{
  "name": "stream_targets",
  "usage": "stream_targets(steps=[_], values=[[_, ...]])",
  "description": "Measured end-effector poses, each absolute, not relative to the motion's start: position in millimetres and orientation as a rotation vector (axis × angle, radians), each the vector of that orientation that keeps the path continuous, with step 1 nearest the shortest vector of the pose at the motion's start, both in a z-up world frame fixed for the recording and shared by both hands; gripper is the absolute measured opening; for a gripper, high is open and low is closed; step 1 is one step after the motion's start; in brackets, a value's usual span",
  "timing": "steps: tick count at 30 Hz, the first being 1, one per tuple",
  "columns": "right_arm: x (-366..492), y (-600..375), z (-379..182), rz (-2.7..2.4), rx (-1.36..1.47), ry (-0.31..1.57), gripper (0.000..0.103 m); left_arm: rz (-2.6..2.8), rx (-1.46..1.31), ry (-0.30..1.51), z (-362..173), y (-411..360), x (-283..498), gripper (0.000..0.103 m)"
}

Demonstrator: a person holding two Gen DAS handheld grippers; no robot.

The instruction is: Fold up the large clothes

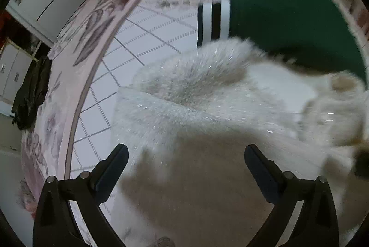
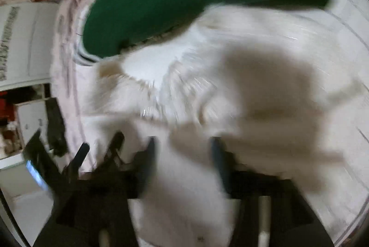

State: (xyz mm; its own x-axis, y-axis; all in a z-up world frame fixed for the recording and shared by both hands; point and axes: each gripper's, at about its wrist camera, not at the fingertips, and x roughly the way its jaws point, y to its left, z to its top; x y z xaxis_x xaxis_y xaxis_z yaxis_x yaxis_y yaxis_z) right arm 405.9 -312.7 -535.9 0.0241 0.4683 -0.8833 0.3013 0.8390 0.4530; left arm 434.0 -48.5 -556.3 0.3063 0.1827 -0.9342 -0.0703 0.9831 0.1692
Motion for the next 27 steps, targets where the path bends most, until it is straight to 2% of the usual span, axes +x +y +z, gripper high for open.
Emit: stream_targets(steps=[2,7,12,15,17,19,20,22,26,27], values=[[369.5,-349.6,-510.0,0.091,0.661,1.554,0.071,0.156,0.067,1.233,-534.7,-51.7,417.0,0.103],[270.6,-408.8,-493.5,-0.121,0.662,1.583,0.071,0.127,0.033,1.264,-518.4,-74.1,378.0,0.103],[224.0,-444.9,-549.9,-0.211,0.479,1.684,0.071,0.114,0.127,1.357,-563.9,-116.2,346.7,0.103],[226.7,-442.4,-569.5,-0.14,0.387,1.659,0.071,0.131,0.189,1.363,-586.5,-125.1,341.4,0.103],[243.7,-428.5,-568.2,-0.082,0.207,1.596,0.07,0.15,0.225,1.36,-602.4,-130.5,344.5,0.103],[258.5,-427.1,-562.5,-0.058,0.135,1.514,0.04,0.159,0.232,1.366,-611.5,-133.6,349.0,0.103],[264.5,-433.8,-564.7,-0.053,0.168,1.504,0.017,0.157,0.224,1.368,-614.0,-134.8,351.0,0.103],[267.9,-457.7,-573.9,-0.085,0.354,1.506,0.017,0.157,0.227,1.359,-614.5,-136.2,352.3,0.103],[243.0,-522.3,-613.9,-0.204,0.984,1.495,0.016,0.166,0.241,1.364,-613.6,-141.7,355.5,0.103],[241.3,-525.6,-610.8,-0.196,0.991,1.503,0.017,0.17,0.243,1.362,-612.1,-142.5,355.4,0.103]])
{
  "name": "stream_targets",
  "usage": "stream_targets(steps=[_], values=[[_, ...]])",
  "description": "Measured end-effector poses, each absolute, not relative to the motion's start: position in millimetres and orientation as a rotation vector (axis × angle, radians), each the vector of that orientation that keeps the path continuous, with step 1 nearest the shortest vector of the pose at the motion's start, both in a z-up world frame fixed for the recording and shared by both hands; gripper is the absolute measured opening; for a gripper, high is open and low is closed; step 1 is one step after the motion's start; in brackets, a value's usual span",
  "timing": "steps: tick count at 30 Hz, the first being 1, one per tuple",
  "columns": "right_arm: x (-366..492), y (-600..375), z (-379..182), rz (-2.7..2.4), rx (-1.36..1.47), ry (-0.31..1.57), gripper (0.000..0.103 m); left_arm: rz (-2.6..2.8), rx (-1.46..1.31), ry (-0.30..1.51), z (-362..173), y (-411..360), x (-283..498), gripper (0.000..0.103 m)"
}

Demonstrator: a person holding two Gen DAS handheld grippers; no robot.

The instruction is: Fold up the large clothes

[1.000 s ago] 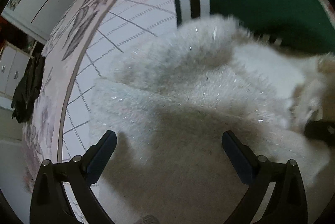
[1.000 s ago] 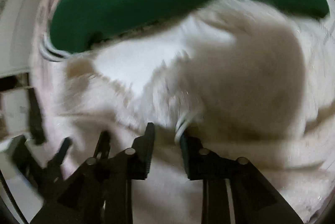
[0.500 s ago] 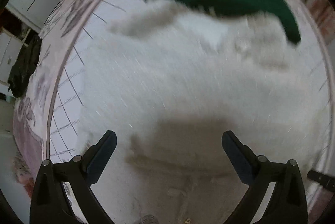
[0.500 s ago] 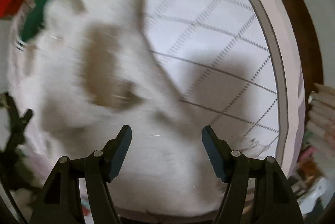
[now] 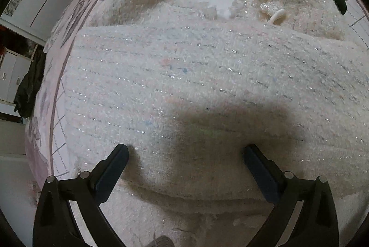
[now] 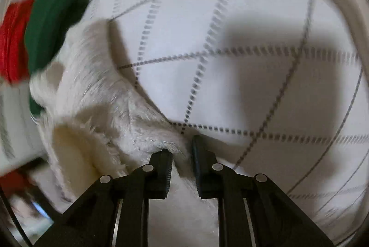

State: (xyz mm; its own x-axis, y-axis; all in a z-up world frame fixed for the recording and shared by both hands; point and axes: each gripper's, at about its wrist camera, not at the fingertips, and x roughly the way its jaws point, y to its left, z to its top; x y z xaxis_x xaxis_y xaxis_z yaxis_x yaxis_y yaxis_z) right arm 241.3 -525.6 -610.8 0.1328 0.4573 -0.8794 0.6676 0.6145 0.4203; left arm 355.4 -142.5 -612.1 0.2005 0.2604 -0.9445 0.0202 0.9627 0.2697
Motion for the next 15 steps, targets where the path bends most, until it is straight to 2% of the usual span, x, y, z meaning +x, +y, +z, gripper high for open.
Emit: stream_targets(steps=[3,5,11,15], values=[[248.4,-507.7,-591.1,-0.081,0.732,1.536,0.02,0.172,0.25,1.357,-610.4,-143.7,355.7,0.103],[246.0,-500.6,-591.7,-0.034,0.684,1.543,0.01,0.162,0.243,1.359,-611.4,-141.9,356.0,0.103],[206.3,-509.3,-592.1,-0.074,0.976,1.516,0.007,0.121,0.323,1.34,-605.0,-128.5,352.6,0.103],[167.6,-491.3,-588.5,-0.046,1.09,1.568,0.006,0.116,0.372,1.357,-603.1,-114.0,347.9,0.103]])
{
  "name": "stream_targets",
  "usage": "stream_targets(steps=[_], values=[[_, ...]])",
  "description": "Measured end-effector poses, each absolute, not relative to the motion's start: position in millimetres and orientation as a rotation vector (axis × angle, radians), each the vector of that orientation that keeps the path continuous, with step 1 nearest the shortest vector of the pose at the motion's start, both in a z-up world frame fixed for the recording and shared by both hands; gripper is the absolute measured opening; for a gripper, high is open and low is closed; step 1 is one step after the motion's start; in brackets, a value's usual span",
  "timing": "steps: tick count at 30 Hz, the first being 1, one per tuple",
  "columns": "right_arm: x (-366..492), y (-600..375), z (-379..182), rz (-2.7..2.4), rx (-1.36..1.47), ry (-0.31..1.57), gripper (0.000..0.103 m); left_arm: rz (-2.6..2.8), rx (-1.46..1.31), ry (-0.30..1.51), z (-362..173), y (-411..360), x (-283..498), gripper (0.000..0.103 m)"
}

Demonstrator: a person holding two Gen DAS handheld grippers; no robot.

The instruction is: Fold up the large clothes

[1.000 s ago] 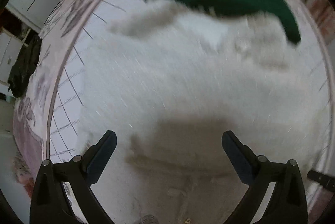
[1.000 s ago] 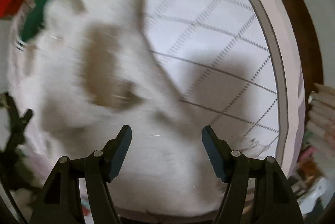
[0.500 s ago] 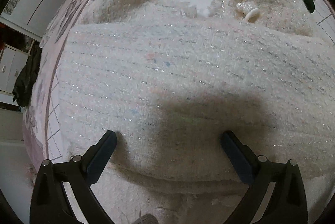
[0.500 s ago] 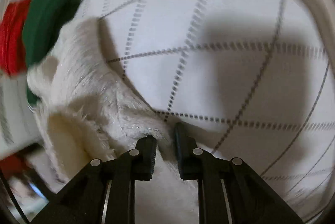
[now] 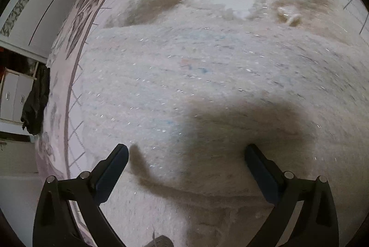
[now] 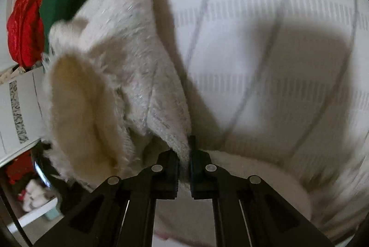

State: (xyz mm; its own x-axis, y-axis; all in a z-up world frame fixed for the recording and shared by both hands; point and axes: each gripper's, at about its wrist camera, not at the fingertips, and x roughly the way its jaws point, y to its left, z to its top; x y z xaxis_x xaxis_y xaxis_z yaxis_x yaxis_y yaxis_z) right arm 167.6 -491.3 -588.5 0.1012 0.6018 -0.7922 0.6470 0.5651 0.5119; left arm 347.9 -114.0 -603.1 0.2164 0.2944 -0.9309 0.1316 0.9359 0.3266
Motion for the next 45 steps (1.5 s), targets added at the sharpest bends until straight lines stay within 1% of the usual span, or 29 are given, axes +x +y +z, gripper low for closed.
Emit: stream_targets(steps=[1,2,3,4,5,6,7,8,10,11,12,14,16,18,21,24,25,26,27,30,34,35,36,37,39,45], values=[[161.4,-491.3,-586.2,-0.065,1.068,1.577,0.006,0.116,0.377,1.361,-603.2,-111.1,346.8,0.103],[160.0,-494.5,-580.3,-0.11,0.988,1.572,0.006,0.115,0.379,1.364,-603.8,-109.7,345.8,0.103],[165.4,-500.1,-574.4,-0.148,0.905,1.564,0.01,0.111,0.376,1.368,-604.4,-109.8,345.4,0.103],[169.3,-513.3,-568.5,-0.199,0.803,1.563,0.015,0.107,0.365,1.371,-604.2,-110.1,345.0,0.103],[172.2,-522.1,-569.8,-0.198,0.813,1.593,0.021,0.112,0.367,1.364,-602.7,-111.8,344.6,0.103],[174.3,-527.6,-571.7,-0.183,0.851,1.634,0.021,0.116,0.37,1.353,-600.4,-114.2,344.4,0.103],[176.4,-531.2,-568.5,-0.172,0.871,1.663,0.025,0.118,0.363,1.345,-597.9,-115.3,344.8,0.103],[179.6,-531.6,-559.8,-0.166,0.841,1.674,0.028,0.121,0.345,1.335,-593.8,-116.2,345.8,0.103],[174.1,-522.3,-548.5,-0.146,0.731,1.67,0.028,0.129,0.307,1.314,-585.4,-117.9,349.0,0.103],[176.7,-516.6,-533.7,-0.129,0.668,1.652,0.031,0.132,0.289,1.303,-580.3,-119.9,351.7,0.103],[177.9,-513.7,-522.1,-0.122,0.641,1.625,0.04,0.135,0.28,1.293,-577.0,-122.4,354.3,0.103],[182.0,-510.0,-502.5,-0.12,0.59,1.564,0.047,0.142,0.269,1.273,-572.1,-127.6,360.4,0.103],[204.7,-493.3,-494.6,-0.121,0.527,1.535,0.049,0.138,0.272,1.274,-574.1,-132.5,365.6,0.103],[195.3,-516.1,-502.0,-0.163,0.539,1.541,0.049,0.146,0.322,1.276,-579.1,-138.5,368.0,0.103],[228.3,-517.7,-484.4,-0.139,0.632,1.496,0.049,0.176,0.336,1.264,-578.2,-133.4,372.4,0.103],[271.4,-490.1,-463.4,-0.014,0.613,1.445,0.049,0.257,0.33,1.231,-572.0,-121.8,382.0,0.103],[288.2,-475.1,-461.8,0.035,0.61,1.436,0.051,0.303,0.342,1.217,-571.5,-116.8,387.2,0.103],[301.5,-462.9,-463.2,0.071,0.615,1.442,0.056,0.351,0.358,1.203,-572.2,-111.2,393.1,0.103],[315.3,-447.8,-468.1,0.096,0.628,1.452,0.057,0.385,0.368,1.196,-573.7,-106.0,397.4,0.103],[357.0,-392.4,-501.0,0.143,0.683,1.483,0.057,0.463,0.366,1.199,-582.5,-86.6,409.5,0.103],[381.4,-349.8,-547.5,0.103,0.654,1.51,0.057,0.479,0.308,1.244,-600.6,-63.3,417.8,0.103],[387.4,-342.8,-555.5,0.083,0.618,1.512,0.053,0.472,0.303,1.251,-604.6,-61.2,419.2,0.103],[394.3,-331.8,-563.1,0.039,0.559,1.496,0.028,0.458,0.291,1.258,-609.4,-58.0,419.9,0.103],[396.1,-324.8,-562.8,-0.015,0.513,1.455,0.016,0.448,0.28,1.26,-611.6,-56.7,420.9,0.103],[396.4,-312.5,-556.8,-0.035,0.449,1.424,0.01,0.42,0.212,1.259,-613.2,-49.3,420.9,0.103],[381.9,-280.9,-531.4,0.126,0.398,1.362,0.009,0.381,0.154,1.268,-614.4,-38.2,425.5,0.103]])
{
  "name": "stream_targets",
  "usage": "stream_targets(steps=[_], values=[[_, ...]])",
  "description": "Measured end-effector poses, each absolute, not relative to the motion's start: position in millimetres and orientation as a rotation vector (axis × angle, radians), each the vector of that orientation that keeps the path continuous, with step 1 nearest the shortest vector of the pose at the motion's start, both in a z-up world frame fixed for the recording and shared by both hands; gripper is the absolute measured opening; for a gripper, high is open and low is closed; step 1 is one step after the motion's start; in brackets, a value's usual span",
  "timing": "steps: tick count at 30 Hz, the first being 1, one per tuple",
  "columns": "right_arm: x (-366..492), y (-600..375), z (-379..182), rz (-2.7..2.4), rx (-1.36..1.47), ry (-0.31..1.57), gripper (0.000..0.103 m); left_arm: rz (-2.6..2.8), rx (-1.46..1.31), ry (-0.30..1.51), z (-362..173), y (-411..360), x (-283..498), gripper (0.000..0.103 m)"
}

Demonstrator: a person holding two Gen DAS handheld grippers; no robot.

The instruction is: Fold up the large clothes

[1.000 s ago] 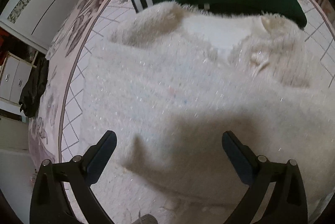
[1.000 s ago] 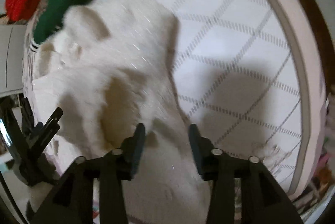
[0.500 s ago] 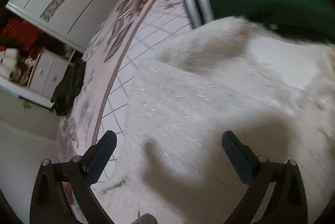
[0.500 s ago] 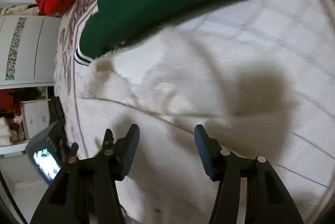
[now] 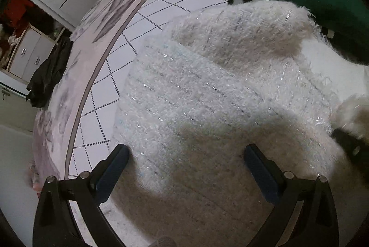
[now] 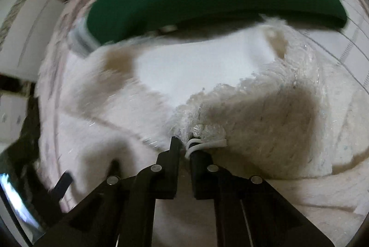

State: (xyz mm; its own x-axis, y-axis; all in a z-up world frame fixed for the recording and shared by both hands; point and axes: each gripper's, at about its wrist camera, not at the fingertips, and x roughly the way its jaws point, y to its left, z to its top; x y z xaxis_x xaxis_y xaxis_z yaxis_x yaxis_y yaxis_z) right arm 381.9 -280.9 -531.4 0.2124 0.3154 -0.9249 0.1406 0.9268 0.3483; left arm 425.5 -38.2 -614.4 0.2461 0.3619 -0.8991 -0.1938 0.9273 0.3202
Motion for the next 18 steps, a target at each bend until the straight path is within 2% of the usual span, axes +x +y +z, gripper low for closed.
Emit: stream_targets(steps=[2,4,7,8,10,14,18], values=[[384.9,-278.3,-545.3,0.19,0.391,1.431,0.011,0.371,0.132,1.28,-614.4,-35.0,426.6,0.103],[391.6,-292.9,-552.8,0.245,0.514,1.474,0.016,0.365,0.127,1.287,-610.6,-36.9,426.1,0.103],[392.9,-325.3,-543.7,0.348,0.718,1.507,0.043,0.354,0.104,1.29,-597.0,-39.3,424.4,0.103],[387.0,-344.2,-531.6,0.37,0.804,1.477,0.056,0.345,0.088,1.276,-587.7,-41.4,423.1,0.103],[369.1,-386.5,-501.5,0.324,0.856,1.385,0.058,0.317,0.085,1.244,-572.5,-50.0,423.7,0.103],[339.7,-448.2,-467.2,0.087,0.732,1.322,0.058,0.215,0.141,1.223,-562.0,-98.8,433.7,0.103],[328.4,-486.7,-477.5,0.004,0.726,1.351,0.057,0.13,0.203,1.267,-588.0,-150.7,450.0,0.103]])
